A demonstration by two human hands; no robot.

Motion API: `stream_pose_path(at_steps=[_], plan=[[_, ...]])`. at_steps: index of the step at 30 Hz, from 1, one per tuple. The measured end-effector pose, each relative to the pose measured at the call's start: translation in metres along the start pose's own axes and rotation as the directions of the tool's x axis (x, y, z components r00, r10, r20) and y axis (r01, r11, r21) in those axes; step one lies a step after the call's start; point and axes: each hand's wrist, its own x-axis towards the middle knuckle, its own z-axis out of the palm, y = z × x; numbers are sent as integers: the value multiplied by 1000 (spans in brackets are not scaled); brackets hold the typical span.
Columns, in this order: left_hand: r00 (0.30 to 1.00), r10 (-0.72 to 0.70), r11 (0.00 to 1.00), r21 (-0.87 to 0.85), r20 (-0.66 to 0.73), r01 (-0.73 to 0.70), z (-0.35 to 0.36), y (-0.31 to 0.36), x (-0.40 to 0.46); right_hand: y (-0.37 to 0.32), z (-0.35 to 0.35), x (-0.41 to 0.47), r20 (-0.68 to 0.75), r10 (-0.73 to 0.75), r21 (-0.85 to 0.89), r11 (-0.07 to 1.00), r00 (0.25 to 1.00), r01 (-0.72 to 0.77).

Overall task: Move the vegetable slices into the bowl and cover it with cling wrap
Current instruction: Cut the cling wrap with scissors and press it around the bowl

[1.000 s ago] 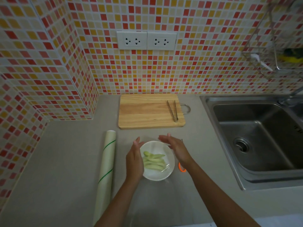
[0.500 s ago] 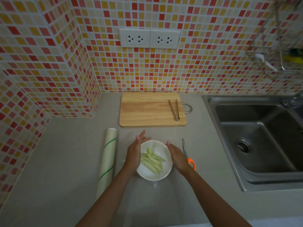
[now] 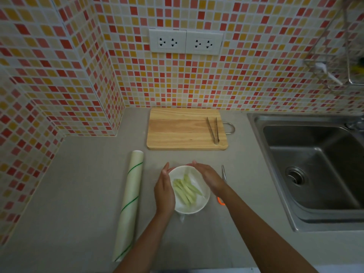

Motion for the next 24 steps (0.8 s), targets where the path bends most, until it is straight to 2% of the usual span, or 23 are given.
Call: stream_pose_path(at_steps=[6, 12, 14, 17, 19, 21, 22, 24], plan=[[991, 32, 999, 31, 131, -36, -6, -1, 16, 11, 2, -5, -24, 117, 40, 992, 993, -116], [946, 8, 995, 93, 325, -40, -14, 5, 34, 12, 3, -7, -2, 164, -28, 986, 986, -164], [910, -2, 986, 155, 415, -69, -16, 11, 37, 10, 2, -8, 7, 172, -104, 980, 985, -171], [874, 42, 940, 276, 483, -198, -12, 20, 40, 11, 0, -8, -87, 97, -148, 983, 992, -109], [927, 146, 915, 310, 345, -259, -10, 24, 37, 14, -3, -8, -209, 19, -80, 996, 978, -36], [973, 212, 947, 226, 90, -227, -11, 25, 22, 15, -7, -7, -260, -27, 23, 999, 965, 34], [981, 194, 965, 178, -1, -191, -11, 23, 13, 14, -9, -7, -237, -45, 61, 996, 971, 61], [992, 125, 982, 149, -36, -118, -7, 14, -5, 11, -9, -8, -132, -58, 92, 993, 990, 71]])
